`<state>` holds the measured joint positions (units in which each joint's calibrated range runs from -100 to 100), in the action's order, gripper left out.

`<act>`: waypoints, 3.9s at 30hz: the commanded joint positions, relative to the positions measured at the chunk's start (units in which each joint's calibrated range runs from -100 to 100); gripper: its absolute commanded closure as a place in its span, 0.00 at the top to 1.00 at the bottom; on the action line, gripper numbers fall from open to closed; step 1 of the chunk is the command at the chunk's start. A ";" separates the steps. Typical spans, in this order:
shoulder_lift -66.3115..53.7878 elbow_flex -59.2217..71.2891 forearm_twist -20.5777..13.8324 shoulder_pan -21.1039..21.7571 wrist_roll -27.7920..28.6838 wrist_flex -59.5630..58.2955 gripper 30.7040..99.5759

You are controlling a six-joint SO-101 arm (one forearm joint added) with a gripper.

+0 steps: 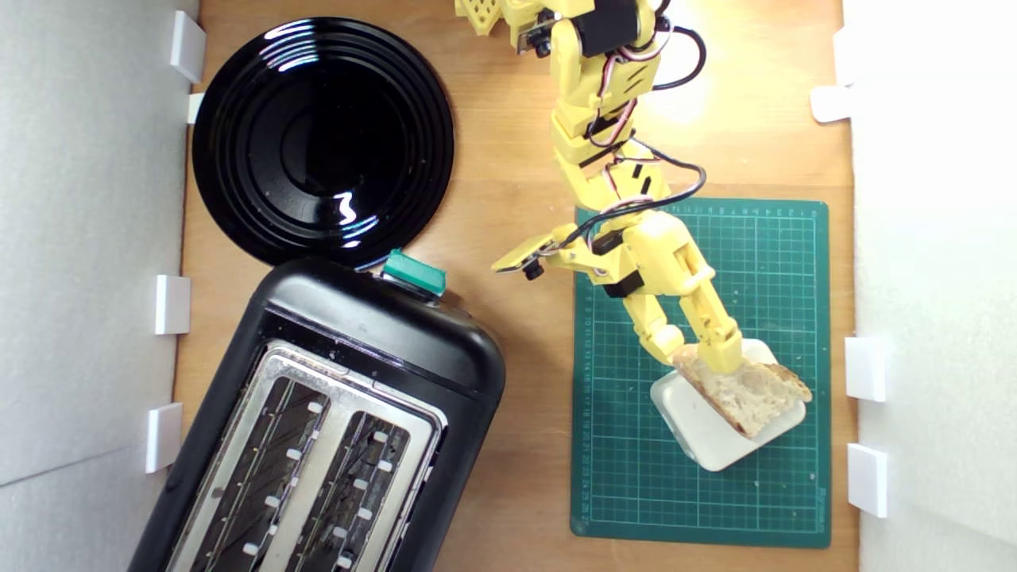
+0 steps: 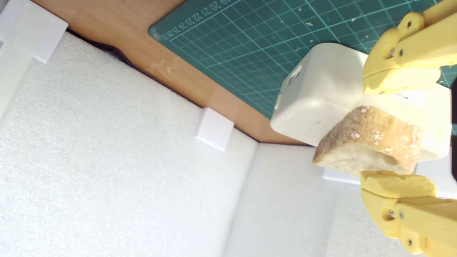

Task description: Pick bread and place in toaster

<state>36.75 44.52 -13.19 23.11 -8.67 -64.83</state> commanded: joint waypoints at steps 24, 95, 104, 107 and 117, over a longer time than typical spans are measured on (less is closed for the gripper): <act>-0.64 -3.26 1.77 1.95 -0.30 0.15 0.47; -68.53 -77.70 2.41 -11.51 -17.62 128.91 0.41; -68.28 -77.89 2.41 -20.29 -27.77 129.42 0.41; -68.03 -77.89 2.41 -21.82 -30.39 129.42 0.41; -67.28 -77.79 -1.40 -25.29 -38.44 129.42 0.41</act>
<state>-30.70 -30.10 -12.04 -1.51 -45.72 64.41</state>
